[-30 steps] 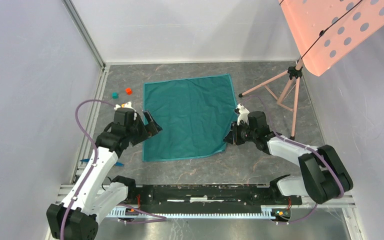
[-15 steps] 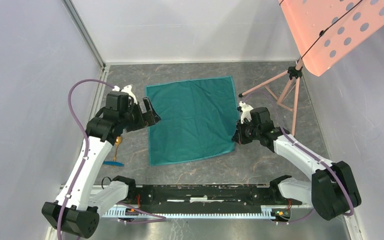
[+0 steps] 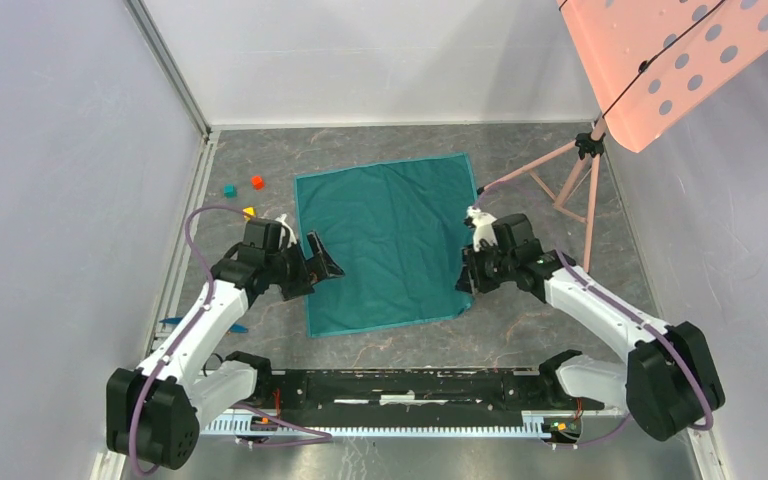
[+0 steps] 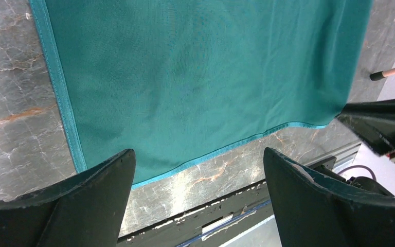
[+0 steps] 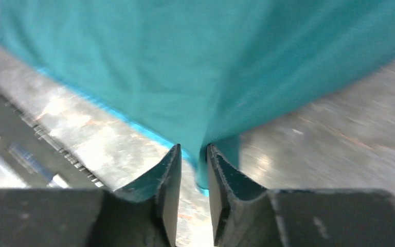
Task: Fold the napkin into a case and place the utensils inside
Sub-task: Smooth out the napkin at the center of the board.
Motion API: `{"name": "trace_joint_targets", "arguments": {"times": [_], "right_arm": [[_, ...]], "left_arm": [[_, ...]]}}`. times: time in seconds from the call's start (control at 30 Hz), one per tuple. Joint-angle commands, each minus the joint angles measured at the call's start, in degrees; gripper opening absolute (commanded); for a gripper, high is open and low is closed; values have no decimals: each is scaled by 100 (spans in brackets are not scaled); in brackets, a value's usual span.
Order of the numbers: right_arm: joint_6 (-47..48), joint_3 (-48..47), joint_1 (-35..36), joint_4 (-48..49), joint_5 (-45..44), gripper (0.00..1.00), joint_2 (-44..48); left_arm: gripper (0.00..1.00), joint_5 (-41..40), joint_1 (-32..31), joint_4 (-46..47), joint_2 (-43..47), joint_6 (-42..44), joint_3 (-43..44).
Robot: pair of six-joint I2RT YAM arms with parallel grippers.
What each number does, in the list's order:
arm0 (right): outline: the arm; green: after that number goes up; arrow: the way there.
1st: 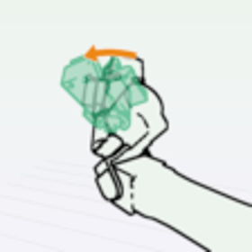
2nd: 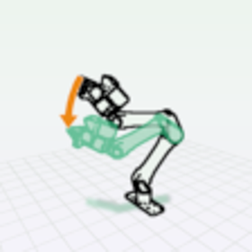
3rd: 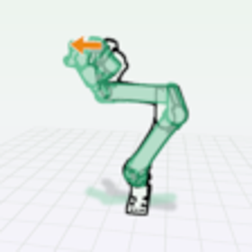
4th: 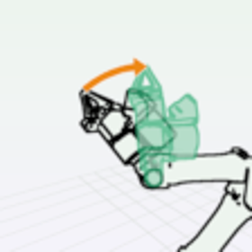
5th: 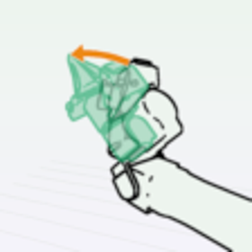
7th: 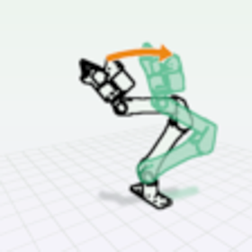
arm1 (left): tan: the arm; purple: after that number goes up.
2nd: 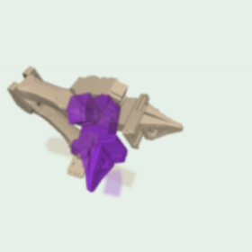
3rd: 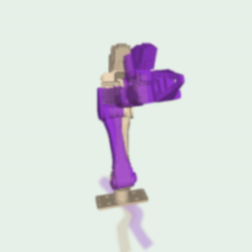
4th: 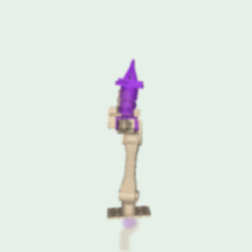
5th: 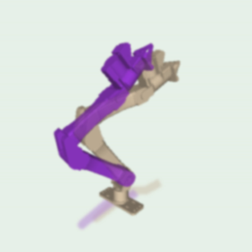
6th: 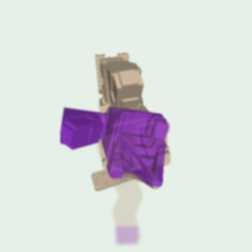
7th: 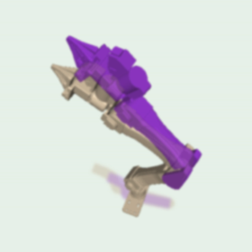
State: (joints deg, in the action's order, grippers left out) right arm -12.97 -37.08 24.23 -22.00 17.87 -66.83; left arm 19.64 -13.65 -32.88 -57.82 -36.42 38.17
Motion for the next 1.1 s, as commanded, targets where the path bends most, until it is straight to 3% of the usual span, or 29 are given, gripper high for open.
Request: {"name": "trace_joint_targets", "arguments": {"times": [0.0, 0.07, 0.17, 0.3, 0.43, 0.5, 0.63, 0.83, 0.93, 1.07], "right_arm": [[-311, -203, 404, 848, 1681, 36, -421], [-560, -73, 367, 1505, 2195, 41, -582], [-656, 38, 108, 1775, 1835, 51, -447], [-235, -46, -340, 1159, 730, 67, -160], [-1, -244, -650, 365, -354, 74, -77], [-185, -31, -876, 415, -530, 78, 174], [-524, 576, -1236, 927, 84, 85, 593], [-470, 1002, -1142, 1432, 1979, 79, -173], [-513, 904, -563, 1687, 1881, 80, -220], [-1035, 340, 118, 2233, 1782, 81, -434]], "left_arm": [[100, 341, -45, 880, 52, -515, -305], [100, 563, -135, 1014, -58, -501, -313], [100, 287, -647, 1017, 4, -297, -135], [100, 158, -1434, 1476, -30, -356, -49], [100, 227, -2083, 2068, -632, -579, 54], [99, 201, -2378, 2270, -985, -624, 179], [97, 162, -2883, 2679, -1602, -734, 466], [94, 325, -3293, 3014, -2354, -970, 954], [94, 337, -3293, 3468, -2304, -1241, 776], [94, -25, -3285, 3319, -2074, -1271, 674]]}}
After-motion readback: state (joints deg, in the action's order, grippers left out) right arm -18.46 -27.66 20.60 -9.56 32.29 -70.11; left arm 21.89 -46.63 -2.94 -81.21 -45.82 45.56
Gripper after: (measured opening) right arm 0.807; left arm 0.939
